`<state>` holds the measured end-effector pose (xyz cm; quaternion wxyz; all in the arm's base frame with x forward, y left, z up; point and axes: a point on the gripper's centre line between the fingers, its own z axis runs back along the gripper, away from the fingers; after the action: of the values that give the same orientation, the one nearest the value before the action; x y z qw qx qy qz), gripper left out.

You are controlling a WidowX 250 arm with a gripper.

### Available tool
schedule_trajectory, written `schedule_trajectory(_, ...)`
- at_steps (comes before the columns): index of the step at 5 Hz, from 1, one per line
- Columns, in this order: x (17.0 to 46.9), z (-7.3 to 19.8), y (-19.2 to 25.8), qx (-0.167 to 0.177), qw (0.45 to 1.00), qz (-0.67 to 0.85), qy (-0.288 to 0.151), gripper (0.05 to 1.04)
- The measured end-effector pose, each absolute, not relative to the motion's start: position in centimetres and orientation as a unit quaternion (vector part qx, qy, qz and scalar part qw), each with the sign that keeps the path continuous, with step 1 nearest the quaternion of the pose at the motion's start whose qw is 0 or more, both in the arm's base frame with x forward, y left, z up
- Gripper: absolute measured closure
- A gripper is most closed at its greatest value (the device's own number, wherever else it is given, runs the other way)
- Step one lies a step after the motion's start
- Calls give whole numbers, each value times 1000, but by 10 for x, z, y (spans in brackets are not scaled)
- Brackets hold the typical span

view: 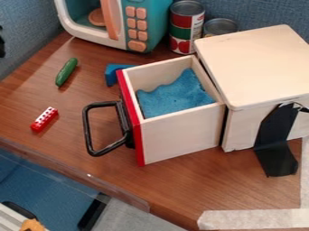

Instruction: Remove the purpule object from the drawer

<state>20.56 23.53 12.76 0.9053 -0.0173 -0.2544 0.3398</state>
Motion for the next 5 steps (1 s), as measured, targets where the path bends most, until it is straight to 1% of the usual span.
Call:
schedule_trajectory(1, 213, 102, 251, 3, 909, 340, -241, 377)
schedule_trajectory(2, 222, 86, 271, 23, 910, 342, -233, 377)
schedule_trajectory(3, 223, 65, 281, 31, 912, 347, -217, 377)
schedule_trajectory(5, 229, 37, 278, 27, 925, 330, -188, 377)
